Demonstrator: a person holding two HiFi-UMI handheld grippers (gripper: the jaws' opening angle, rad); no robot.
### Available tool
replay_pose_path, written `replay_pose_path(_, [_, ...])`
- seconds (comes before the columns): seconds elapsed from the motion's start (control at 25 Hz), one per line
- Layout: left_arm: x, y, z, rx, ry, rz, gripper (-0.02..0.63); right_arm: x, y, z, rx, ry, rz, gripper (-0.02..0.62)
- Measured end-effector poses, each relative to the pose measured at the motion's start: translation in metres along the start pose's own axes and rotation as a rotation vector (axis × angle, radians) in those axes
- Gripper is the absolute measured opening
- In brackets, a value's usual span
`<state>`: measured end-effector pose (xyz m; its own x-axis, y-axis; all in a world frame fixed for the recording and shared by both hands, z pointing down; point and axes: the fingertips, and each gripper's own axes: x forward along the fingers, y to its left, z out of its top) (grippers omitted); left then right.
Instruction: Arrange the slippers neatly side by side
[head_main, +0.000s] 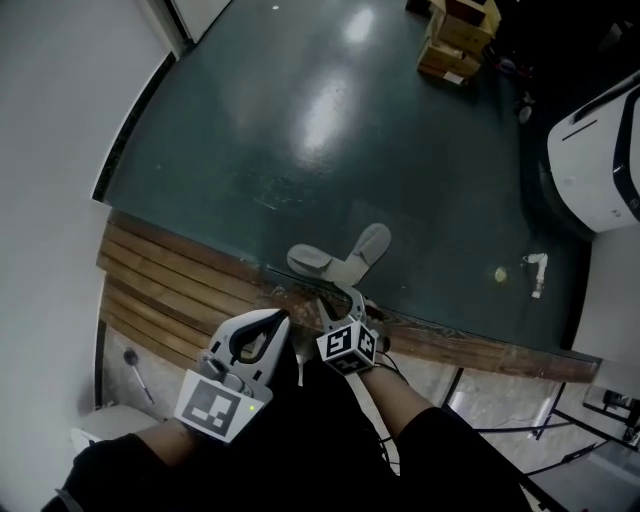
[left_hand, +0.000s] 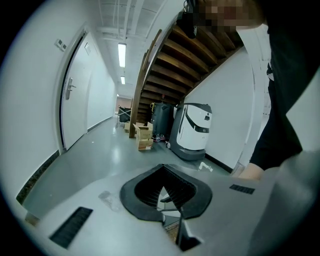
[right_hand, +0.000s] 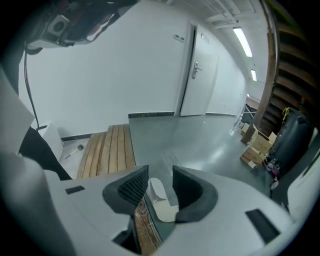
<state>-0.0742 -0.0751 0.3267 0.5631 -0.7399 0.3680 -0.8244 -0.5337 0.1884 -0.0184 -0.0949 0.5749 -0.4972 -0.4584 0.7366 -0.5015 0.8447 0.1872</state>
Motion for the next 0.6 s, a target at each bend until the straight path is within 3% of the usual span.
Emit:
replay_pose_path(0.24, [0.015,0.041,-0.019,-0.036,0.026,-0.018,-0.002,0.069,0.001,-0.024,-0.059,0.128,0.023,0.127])
replay_pose_path(0.6, [0.046,0.082,-0.041,-0.066,0.058,-0.015,-0.002,0.16,-0.005,-0.093,-0.135,0.324,0.076,0.127])
